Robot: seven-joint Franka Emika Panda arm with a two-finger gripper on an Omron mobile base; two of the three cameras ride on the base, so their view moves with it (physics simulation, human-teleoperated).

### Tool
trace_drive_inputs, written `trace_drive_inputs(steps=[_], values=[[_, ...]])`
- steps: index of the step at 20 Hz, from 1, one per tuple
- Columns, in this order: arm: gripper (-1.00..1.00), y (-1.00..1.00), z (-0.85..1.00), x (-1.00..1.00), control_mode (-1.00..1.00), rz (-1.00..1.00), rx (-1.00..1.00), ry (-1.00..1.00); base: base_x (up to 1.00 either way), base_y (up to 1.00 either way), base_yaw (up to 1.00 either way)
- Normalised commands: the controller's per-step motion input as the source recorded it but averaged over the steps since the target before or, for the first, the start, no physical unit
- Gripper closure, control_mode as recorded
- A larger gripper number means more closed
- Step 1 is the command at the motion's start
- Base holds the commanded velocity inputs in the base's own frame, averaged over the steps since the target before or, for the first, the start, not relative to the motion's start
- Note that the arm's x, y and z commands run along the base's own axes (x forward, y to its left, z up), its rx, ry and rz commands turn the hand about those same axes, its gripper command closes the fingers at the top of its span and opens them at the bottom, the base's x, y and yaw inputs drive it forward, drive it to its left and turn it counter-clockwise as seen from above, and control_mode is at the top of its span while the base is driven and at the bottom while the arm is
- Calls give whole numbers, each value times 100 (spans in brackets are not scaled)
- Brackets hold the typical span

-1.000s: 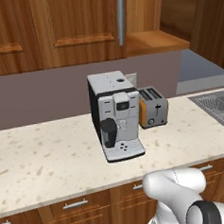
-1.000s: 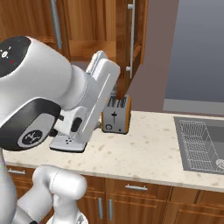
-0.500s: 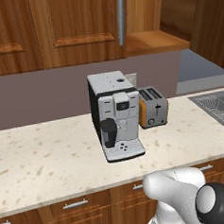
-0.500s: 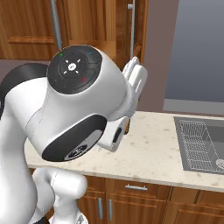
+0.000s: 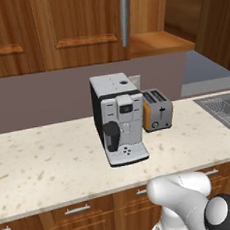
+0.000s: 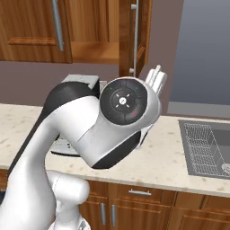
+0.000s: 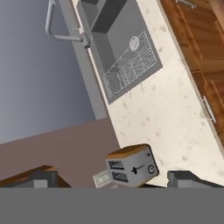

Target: Close all open cabinet doors.

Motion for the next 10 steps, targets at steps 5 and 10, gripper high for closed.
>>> trace_drive_inputs(steps=[5,10], values=[[-100,-21,-23,74,-100,4,2,-6,0,0,0],[-100,-34,5,69,-100,10,7,7,0,0,0]])
